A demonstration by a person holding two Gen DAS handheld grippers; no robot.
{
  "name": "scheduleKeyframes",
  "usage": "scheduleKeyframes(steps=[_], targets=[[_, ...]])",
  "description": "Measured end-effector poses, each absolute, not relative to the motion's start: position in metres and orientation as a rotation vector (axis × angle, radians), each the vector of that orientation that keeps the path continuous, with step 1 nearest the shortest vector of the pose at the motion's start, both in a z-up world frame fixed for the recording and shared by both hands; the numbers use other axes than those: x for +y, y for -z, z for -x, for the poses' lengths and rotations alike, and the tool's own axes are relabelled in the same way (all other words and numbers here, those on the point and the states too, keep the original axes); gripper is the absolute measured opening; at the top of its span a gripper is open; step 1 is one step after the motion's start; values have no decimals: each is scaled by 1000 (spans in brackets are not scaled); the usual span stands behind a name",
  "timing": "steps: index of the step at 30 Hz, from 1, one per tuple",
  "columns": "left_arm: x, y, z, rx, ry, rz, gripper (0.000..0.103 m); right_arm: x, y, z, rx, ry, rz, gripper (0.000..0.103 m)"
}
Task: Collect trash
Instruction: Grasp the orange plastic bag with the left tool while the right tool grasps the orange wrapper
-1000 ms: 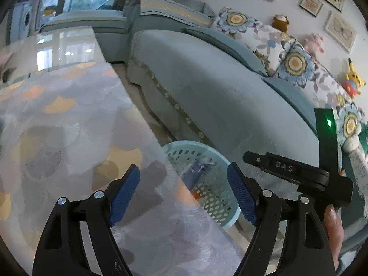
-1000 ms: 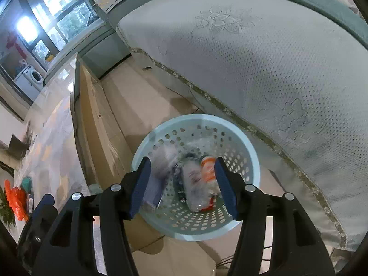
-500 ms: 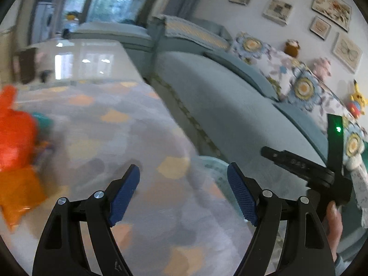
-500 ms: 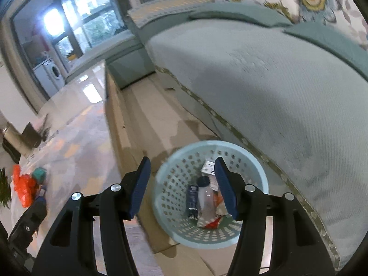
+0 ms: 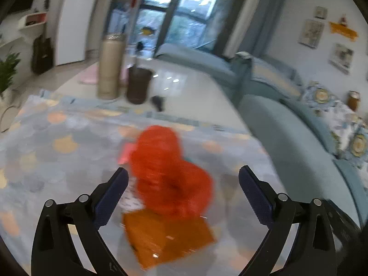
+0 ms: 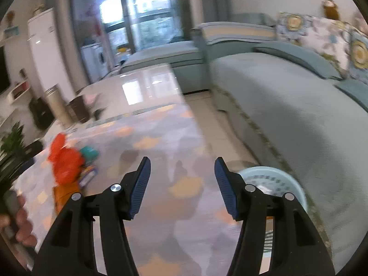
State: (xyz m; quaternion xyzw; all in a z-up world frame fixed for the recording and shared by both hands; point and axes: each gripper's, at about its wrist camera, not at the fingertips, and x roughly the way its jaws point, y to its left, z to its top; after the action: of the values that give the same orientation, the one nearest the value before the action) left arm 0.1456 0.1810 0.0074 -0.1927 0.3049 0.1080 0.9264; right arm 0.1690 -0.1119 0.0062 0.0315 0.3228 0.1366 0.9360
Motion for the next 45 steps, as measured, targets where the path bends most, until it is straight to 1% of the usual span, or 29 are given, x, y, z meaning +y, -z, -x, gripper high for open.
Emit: scheduleKeyframes(steps=[4, 7, 11, 13, 14, 15, 16, 17, 18, 21, 25, 29, 32, 34, 37, 39, 40, 44, 45], targets=[[193, 6, -168, 704, -237, 418, 94, -68, -5, -154, 644, -365, 2, 56], [192, 18, -170, 736, -244, 386, 92, -45, -4, -145, 626, -407, 45, 59], [186, 31, -177, 791, -236, 344, 81, -17, 4, -133, 618, -458, 117, 60], [183, 35, -178, 806, -234, 325, 71, -11, 10, -129, 625, -477, 135, 60], [182, 36, -178, 810, -220, 325, 59, -9, 12, -128, 633, -489, 138, 61], [182, 36, -177, 808, -218, 323, 51, -7, 14, -127, 640, -501, 136, 61], [182, 33, -173, 797, -212, 317, 46, -6, 15, -126, 645, -509, 135, 61], [183, 32, -171, 795, -204, 316, 39, -4, 17, -125, 654, -522, 128, 61], [185, 27, -166, 790, -190, 320, 36, -3, 17, -125, 663, -539, 116, 64], [193, 14, -148, 793, -181, 326, 34, 0, 21, -127, 717, -582, 37, 70], [213, -16, -102, 787, -205, 283, 33, 16, 39, -140, 876, -636, -103, 70], [240, -35, -57, 757, -242, 300, 34, 46, 50, -138, 922, -631, -128, 71], [258, -36, -32, 708, -257, 364, 34, 69, 60, -129, 929, -572, -59, 71], [263, -29, -25, 678, -264, 382, 34, 82, 60, -121, 883, -542, 16, 74], [271, -15, -26, 672, -261, 414, 34, 103, 62, -112, 828, -515, 127, 82], [275, -12, -29, 676, -240, 459, 34, 118, 63, -112, 815, -503, 145, 92], [276, -12, -30, 668, -223, 473, 34, 126, 64, -115, 824, -499, 137, 95], [274, -15, -32, 664, -235, 437, 35, 145, 75, -134, 921, -472, 159, 94], [272, -16, -33, 663, -228, 436, 35, 145, 78, -136, 931, -460, 161, 89]])
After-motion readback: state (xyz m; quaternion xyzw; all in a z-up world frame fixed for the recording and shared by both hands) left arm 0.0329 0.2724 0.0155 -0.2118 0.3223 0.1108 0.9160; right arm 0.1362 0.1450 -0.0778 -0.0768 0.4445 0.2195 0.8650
